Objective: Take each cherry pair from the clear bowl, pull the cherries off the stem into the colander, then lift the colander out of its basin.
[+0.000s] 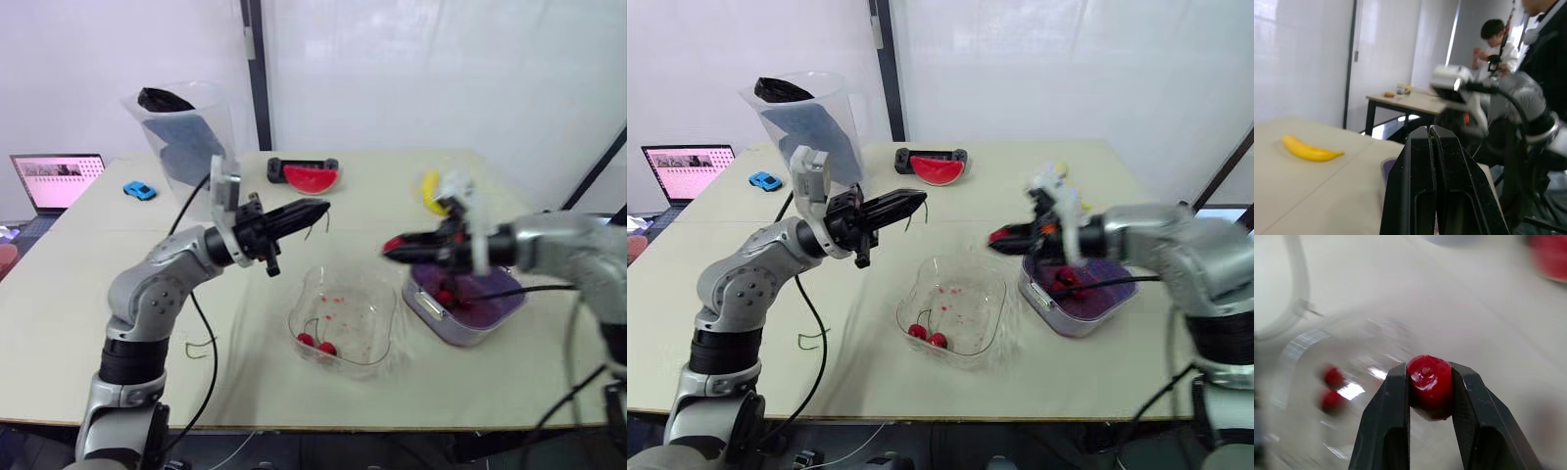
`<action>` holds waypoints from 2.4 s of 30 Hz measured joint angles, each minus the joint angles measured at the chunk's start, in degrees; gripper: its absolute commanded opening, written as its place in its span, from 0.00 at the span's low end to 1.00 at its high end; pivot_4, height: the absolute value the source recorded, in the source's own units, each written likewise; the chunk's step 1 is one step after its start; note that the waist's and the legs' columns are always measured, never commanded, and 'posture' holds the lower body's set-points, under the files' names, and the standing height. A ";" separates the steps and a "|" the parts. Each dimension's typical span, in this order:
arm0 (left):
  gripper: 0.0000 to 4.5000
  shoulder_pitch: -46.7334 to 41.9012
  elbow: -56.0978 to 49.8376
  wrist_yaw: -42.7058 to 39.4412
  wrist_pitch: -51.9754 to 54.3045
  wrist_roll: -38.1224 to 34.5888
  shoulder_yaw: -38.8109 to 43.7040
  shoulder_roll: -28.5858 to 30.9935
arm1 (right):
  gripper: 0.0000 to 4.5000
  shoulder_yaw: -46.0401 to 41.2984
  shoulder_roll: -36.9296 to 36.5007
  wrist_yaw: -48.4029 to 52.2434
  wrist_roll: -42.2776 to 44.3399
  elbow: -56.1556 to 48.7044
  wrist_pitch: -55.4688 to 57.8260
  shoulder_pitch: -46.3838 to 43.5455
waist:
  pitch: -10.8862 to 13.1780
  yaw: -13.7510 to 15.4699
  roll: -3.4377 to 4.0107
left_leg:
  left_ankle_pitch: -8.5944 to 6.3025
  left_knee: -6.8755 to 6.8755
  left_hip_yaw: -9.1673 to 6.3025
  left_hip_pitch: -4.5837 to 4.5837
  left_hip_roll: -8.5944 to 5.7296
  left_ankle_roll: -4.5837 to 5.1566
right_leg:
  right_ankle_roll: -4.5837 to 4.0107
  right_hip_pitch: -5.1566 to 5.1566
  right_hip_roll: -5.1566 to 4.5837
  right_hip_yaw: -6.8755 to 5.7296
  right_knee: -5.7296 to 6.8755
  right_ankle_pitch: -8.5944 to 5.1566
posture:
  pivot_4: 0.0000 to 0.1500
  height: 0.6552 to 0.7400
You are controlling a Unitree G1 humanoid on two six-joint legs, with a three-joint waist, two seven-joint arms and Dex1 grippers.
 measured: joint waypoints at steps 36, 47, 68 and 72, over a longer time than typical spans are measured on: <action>0.00 16.97 -6.00 -2.04 3.71 1.94 8.87 20.61 | 0.99 -2.70 9.76 20.44 9.15 0.22 0.08 -10.53 | 0.09 -0.14 0.17 | 0.01 -0.07 -0.02 0.05 0.11 -0.03 | 0.00 -0.02 -0.02 0.06 0.01 0.00 | 1.00 1.00; 0.00 42.41 -5.59 -2.68 8.04 3.60 17.79 24.76 | 0.99 1.00 15.88 17.82 9.72 -0.82 -1.14 -9.94 | 0.09 0.01 0.18 | 0.01 -0.13 0.01 0.09 0.19 -0.02 | -0.01 -0.05 -0.09 0.10 0.03 0.00 | 1.00 1.00; 0.99 36.04 4.19 -1.95 8.80 8.82 17.19 27.98 | 1.00 -0.31 15.70 9.73 12.52 -1.85 5.62 -8.55 | 0.08 0.06 0.17 | 0.01 -0.15 0.00 0.05 0.19 -0.03 | -0.02 -0.09 -0.10 0.08 0.02 0.00 | 1.00 1.00; 0.99 30.70 3.98 -3.57 8.68 8.28 18.45 30.90 | 1.00 -0.43 14.75 9.18 12.57 -2.44 5.78 -7.59 | 0.08 -0.07 0.18 | 0.00 -0.17 0.03 0.05 0.15 -0.03 | -0.02 -0.11 -0.10 0.09 0.02 0.00 | 1.00 1.00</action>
